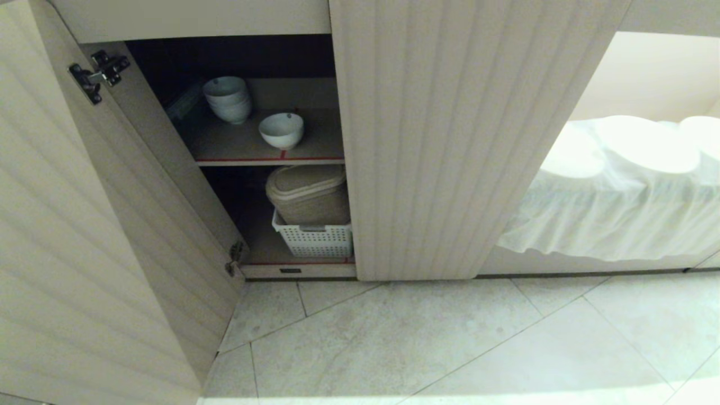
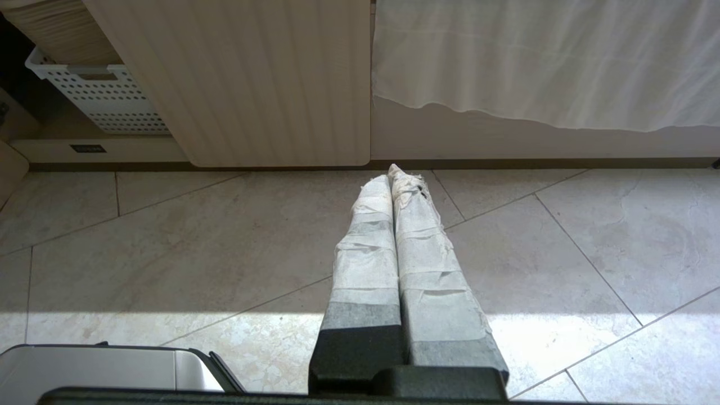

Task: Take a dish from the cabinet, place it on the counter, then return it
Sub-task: Close the cabinet door

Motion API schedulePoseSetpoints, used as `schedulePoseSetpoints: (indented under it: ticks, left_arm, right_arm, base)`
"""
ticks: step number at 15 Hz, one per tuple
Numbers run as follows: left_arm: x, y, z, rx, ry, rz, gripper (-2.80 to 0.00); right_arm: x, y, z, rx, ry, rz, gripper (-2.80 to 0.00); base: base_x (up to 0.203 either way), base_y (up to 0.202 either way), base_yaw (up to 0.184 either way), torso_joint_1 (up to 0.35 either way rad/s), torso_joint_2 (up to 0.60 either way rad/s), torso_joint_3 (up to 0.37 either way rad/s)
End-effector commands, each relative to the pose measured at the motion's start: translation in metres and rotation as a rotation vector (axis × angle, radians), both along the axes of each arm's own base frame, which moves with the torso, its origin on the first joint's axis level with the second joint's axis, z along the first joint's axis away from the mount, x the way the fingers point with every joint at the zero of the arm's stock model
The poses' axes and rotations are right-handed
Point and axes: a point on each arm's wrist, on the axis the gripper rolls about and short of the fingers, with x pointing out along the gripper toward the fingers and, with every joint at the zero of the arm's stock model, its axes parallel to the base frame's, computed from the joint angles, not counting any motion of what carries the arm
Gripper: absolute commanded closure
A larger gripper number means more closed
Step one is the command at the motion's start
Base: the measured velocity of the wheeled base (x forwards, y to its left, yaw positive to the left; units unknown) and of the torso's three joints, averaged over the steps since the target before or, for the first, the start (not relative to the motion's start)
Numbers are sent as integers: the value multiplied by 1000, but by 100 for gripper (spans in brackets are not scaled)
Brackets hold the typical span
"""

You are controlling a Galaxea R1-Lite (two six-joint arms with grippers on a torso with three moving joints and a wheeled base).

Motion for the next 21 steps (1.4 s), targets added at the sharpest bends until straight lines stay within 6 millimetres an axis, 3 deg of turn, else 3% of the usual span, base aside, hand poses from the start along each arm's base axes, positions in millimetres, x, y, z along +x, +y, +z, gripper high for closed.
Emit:
schedulePoseSetpoints:
  ticks: [1, 16, 21]
  left_arm:
    - [0, 0, 0, -1, -1, 0, 0]
    - [0, 0, 0, -42, 0, -1, 0]
    - [0, 0, 0, -42, 0, -1, 0]
  right_arm:
    - [0, 0, 0, 0, 0, 0, 0]
    - [0, 0, 0, 0, 0, 0, 0]
    - [0, 0, 0, 0, 0, 1, 0]
  base:
    - [0, 0, 0, 0, 0, 0]
    - [0, 0, 0, 0, 0, 0]
    - [3, 149, 2, 3, 6, 3]
